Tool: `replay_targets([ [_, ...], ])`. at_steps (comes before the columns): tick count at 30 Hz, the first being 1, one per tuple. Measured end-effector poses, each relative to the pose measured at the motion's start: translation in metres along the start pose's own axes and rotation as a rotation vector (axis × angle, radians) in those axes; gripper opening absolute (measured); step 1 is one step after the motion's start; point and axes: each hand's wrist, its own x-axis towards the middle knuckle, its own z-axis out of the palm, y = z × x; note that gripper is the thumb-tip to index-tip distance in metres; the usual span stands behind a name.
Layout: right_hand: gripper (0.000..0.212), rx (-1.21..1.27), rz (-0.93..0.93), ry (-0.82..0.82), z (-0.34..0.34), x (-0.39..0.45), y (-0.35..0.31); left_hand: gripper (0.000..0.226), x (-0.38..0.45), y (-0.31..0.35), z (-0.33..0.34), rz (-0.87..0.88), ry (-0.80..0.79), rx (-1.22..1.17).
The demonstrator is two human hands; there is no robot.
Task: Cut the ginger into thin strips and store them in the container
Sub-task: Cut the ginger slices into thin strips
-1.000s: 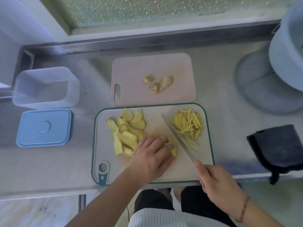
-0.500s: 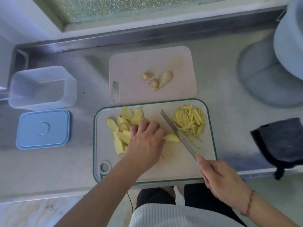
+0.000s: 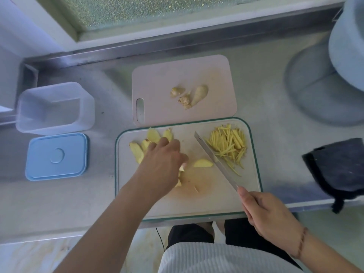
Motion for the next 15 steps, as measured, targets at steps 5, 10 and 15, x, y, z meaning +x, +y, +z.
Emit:
replay_targets([
  [5, 0.06, 0.035, 0.028, -0.003, 0.0, -0.001, -0.005, 0.029, 0.021, 0.023, 0.023, 0.159, 0.131, -0.141],
  [10, 0.057, 0.165, 0.082, -0.034, -0.001, -0.003, -0.008, 0.032, 0.001, 0.026, 0.047, -0.133, 0.271, -0.126],
  [15, 0.059, 0.144, 0.056, -0.021, 0.002, -0.002, -0.007, 0.026, -0.008, 0.028, 0.062, -0.107, 0.389, -0.17],
])
